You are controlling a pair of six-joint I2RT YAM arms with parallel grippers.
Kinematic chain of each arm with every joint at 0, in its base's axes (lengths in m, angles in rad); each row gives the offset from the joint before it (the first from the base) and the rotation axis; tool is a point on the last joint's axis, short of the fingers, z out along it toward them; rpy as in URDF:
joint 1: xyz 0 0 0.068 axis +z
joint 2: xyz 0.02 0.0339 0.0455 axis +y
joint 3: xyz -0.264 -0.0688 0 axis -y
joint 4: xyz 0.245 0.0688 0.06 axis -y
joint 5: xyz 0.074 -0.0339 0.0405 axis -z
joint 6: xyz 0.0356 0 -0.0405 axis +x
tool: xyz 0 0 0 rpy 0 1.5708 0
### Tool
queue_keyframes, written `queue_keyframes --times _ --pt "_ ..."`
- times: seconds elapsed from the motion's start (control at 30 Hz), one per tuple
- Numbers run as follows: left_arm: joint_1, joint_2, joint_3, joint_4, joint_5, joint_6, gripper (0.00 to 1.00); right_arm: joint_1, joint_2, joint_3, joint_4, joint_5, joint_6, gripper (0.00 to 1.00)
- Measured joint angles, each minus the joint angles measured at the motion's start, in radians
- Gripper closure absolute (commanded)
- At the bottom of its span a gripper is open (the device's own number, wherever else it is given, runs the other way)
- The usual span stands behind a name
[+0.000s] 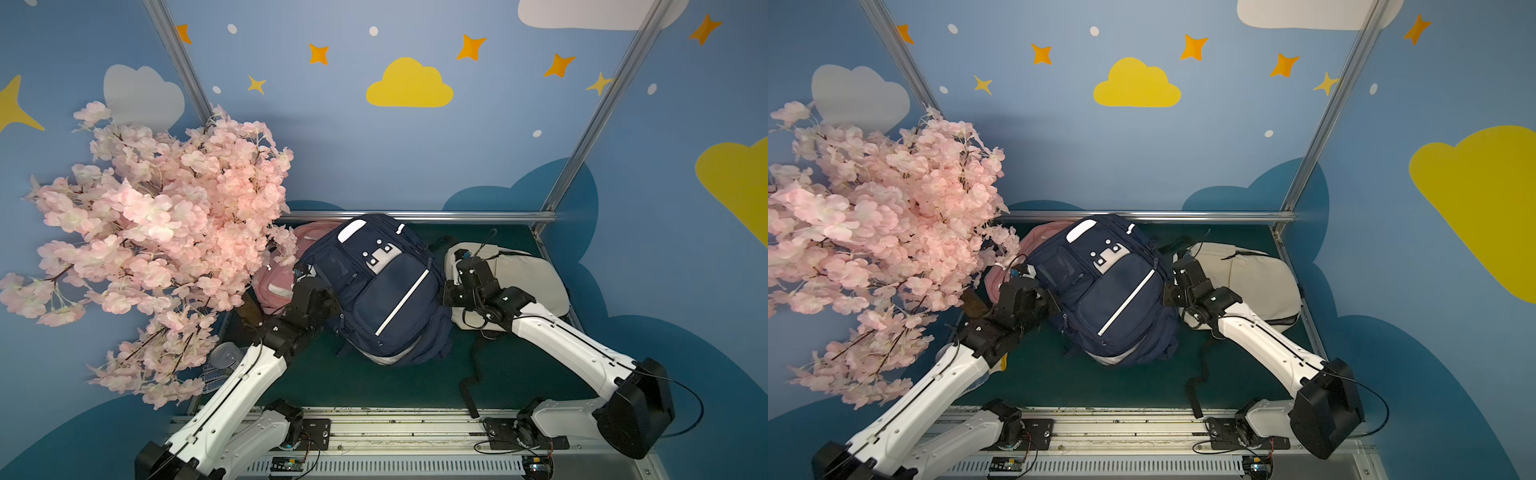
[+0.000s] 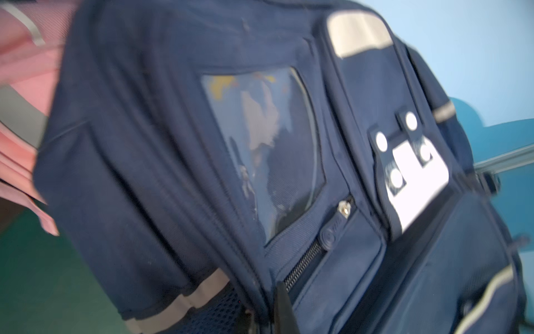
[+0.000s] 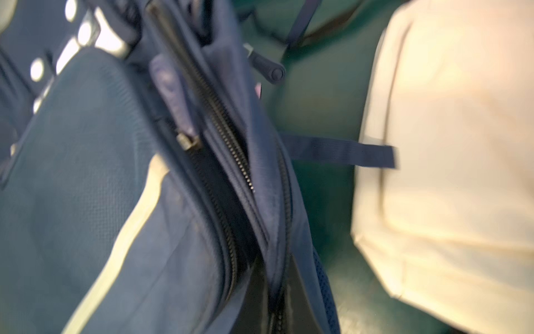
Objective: Zip up the backpack
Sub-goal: Adjust the backpack on the backpack.
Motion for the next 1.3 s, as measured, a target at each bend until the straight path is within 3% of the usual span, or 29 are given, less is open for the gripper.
queue_keyframes --times 0.13,0.27,0.3,0.37,0.43,0.5,0.63,0.83,1.03,1.13,1.3 --pt "-0.101 -0.053 -0.132 0.082 -0.021 -0.140 0.97 -0.070 0.132 0.116 0.002 -0.053 -0.080 1.00" --pt "-0.162 -0.021 -0.279 0.190 -0.024 -0.278 0.97 -0.093 0.334 0.221 0.005 -0.099 -0.151 1.00" --pt "-0.167 -0.007 -0.307 0.210 -0.024 -0.307 0.97 -0.094 0.383 0.247 0.004 -0.117 -0.163 0.90" --pt "-0.170 0.023 -0.353 0.244 -0.034 -0.360 0.96 -0.096 0.470 0.288 0.014 -0.144 -0.171 0.58" --pt "-0.170 0.043 -0.371 0.254 -0.043 -0.396 0.96 -0.105 0.499 0.305 0.042 -0.149 -0.156 0.42" --pt "-0.174 0.055 -0.376 0.259 -0.040 -0.409 0.95 -0.104 0.472 0.305 0.058 -0.142 -0.153 0.35" --pt "-0.176 0.058 -0.383 0.282 -0.041 -0.427 0.93 -0.037 0.284 0.251 0.083 -0.113 -0.152 0.34" --pt "-0.175 0.058 -0.391 0.303 -0.042 -0.434 0.92 0.315 0.002 0.052 0.169 -0.053 -0.034 0.42" --pt "-0.175 0.059 -0.391 0.312 -0.041 -0.435 0.92 0.592 0.130 -0.092 0.208 0.071 0.191 0.51" --pt "-0.175 0.054 -0.391 0.319 -0.041 -0.439 0.92 0.657 0.228 -0.087 0.208 0.104 0.274 0.57" --pt "-0.174 0.026 -0.400 0.329 -0.037 -0.448 0.94 0.679 0.316 -0.048 0.220 0.113 0.376 0.61"
